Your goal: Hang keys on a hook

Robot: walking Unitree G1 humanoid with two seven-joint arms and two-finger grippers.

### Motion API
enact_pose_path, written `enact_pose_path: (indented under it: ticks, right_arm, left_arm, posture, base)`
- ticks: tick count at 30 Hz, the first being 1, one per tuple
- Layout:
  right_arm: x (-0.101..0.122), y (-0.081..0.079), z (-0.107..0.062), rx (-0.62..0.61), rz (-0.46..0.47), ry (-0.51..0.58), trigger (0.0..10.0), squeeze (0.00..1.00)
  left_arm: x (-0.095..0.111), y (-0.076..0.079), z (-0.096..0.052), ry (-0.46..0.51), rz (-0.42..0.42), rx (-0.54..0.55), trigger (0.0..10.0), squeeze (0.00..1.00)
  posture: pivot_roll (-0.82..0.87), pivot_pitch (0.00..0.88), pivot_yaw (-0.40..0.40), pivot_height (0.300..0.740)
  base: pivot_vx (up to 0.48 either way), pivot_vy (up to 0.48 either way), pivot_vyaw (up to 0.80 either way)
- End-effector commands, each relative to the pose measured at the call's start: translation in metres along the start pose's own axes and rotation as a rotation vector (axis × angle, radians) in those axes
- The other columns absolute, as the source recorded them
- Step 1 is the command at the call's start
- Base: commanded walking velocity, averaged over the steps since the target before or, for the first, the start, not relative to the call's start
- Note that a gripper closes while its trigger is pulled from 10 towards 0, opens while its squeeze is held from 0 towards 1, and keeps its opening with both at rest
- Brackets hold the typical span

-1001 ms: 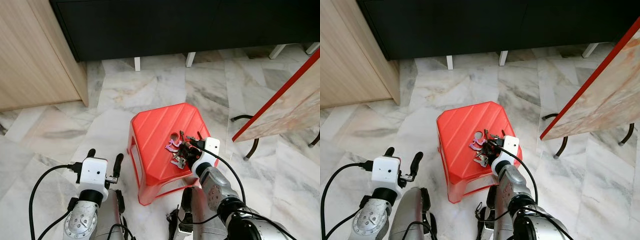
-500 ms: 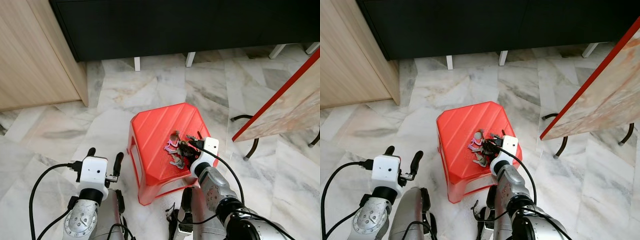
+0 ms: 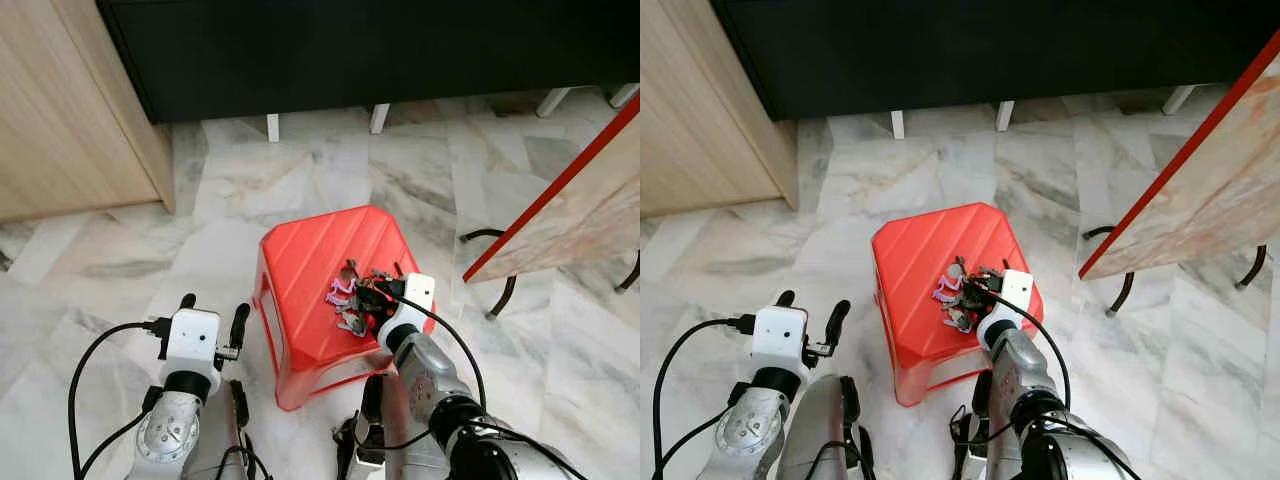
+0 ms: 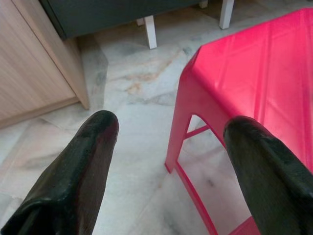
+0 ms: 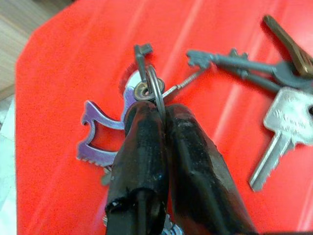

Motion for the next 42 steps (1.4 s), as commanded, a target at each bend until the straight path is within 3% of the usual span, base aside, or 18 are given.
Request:
enact_pose_path:
  ticks: [1, 2, 15, 22, 27, 38, 42]
  right_arm:
    - [0.002, -0.001, -0.001, 0.009, -0.014, 0.021, 2.0, 0.00]
    - [0.006, 0.000, 0.000, 0.010, -0.019, 0.034, 9.8, 0.00]
    - [0.029, 0.009, 0.000, 0.000, -0.113, 0.132, 10.0, 0.00]
    - [0.035, 0.021, -0.005, -0.030, -0.161, 0.170, 10.0, 0.00]
    - [0.025, 0.037, -0.015, -0.094, -0.154, 0.171, 10.0, 0.00]
    - [0.003, 0.045, -0.025, -0.142, -0.148, 0.119, 10.0, 0.00]
    - [-0.006, 0.050, -0.033, -0.171, -0.163, 0.117, 10.0, 0.00]
  left_arm:
    - [-0.011, -0.002, -0.003, -0.026, 0.004, 0.015, 10.0, 0.00]
    - [-0.014, -0.002, 0.000, -0.030, 0.003, 0.018, 10.0, 0.00]
    - [-0.035, -0.008, 0.026, -0.040, -0.005, 0.047, 10.0, 0.00]
    - [-0.051, -0.018, 0.034, -0.085, -0.077, 0.116, 10.0, 0.00]
    - [-0.080, -0.041, 0.022, -0.187, -0.111, 0.192, 10.0, 0.00]
    - [-0.102, -0.054, 0.011, -0.260, -0.133, 0.237, 10.0, 0.00]
    - [-0.120, -0.060, -0.001, -0.324, -0.113, 0.236, 10.0, 0.00]
  posture:
    - [0.16, 0.252, -0.141, 0.606]
    - [0.16, 0.231, -0.145, 0.606]
    - [0.13, 0.083, -0.169, 0.606]
    - [0.11, 0.019, -0.172, 0.606]
    - [0.11, 0.000, -0.171, 0.630]
    - [0.12, 0.000, -0.170, 0.670]
    - [0.12, 0.000, -0.153, 0.685]
  base:
    - [0.000, 0.000, 0.00]
    - [0.000, 0.000, 0.00]
    - [0.000, 0.000, 0.00]
    - [0.000, 0.000, 0.00]
    - [0.000, 0.000, 0.00]
    - [0.000, 0.000, 0.00]
    - [0.000, 0.000, 0.00]
Point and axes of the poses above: a point about 5 cm out from each wrist's last joint towards the gripper, its own z axis pointing out of the wrist towards the gripper, its own x axis along the axis of the wrist's last joint, y = z × x, the point moved 4 cm from there along z, pointing out of the wrist towards the gripper, and after that the axes turned 14 degrees about -z, right-handed, at the moved point
